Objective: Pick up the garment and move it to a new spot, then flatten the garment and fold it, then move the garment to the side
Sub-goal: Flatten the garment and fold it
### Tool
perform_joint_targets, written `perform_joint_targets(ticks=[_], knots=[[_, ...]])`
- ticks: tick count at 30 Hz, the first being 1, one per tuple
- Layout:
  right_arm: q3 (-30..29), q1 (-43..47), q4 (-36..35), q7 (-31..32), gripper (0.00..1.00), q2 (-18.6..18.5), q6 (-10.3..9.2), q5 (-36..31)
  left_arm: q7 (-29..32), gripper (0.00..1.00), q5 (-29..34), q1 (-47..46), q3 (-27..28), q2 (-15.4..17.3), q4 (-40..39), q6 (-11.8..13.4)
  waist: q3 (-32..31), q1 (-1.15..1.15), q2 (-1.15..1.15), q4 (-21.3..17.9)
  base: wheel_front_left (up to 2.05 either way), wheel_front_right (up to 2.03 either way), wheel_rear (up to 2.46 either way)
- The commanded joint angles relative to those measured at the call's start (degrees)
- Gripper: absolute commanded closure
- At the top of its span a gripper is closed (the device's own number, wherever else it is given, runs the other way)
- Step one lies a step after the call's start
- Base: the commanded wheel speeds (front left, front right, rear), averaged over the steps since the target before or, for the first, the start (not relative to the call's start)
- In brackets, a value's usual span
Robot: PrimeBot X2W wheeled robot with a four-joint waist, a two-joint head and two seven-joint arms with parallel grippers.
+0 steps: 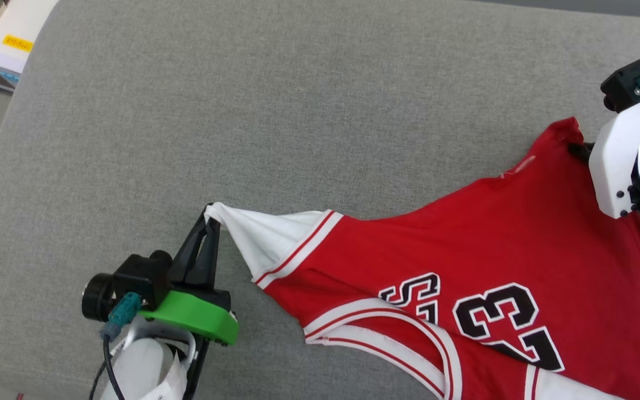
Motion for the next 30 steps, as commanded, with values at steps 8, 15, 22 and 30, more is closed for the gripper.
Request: perform_joint_targets(ticks=[8,15,22,30], knots=[[-0.23,-2.65,-6.03,-8.91,1.0,-2.74,-0.05,4.12,0.22,1.0,-0.15,-8.41,-1.53,5.44,-3.09,-0.34,-7.54,-0.01,0.0,-4.01,0.0,0.0,0.0],[-5.78,-4.29,-11.99,-15.27,1.0,-4.26,-0.05,6.42,4.5,1.0,-3.26,-22.2,-4.82,11.34,-8.54,-0.38,-11.32,-0.01,0.0,-7.07,0.0,0.0,0.0],[-12.24,-5.57,-15.19,-18.61,1.0,-3.77,-0.05,4.67,6.99,1.0,-4.82,-34.23,-7.28,13.58,-9.57,-0.39,-11.97,-0.01,0.0,-7.92,0.0,0.0,0.0],[-19.74,-7.55,-17.85,-18.33,1.0,-1.94,-0.05,1.27,7.73,1.0,-7.07,-48.71,-10.25,14.48,-5.4,-0.39,-10.06,-0.01,0.0,-8.37,0.0,0.0,0.0]])
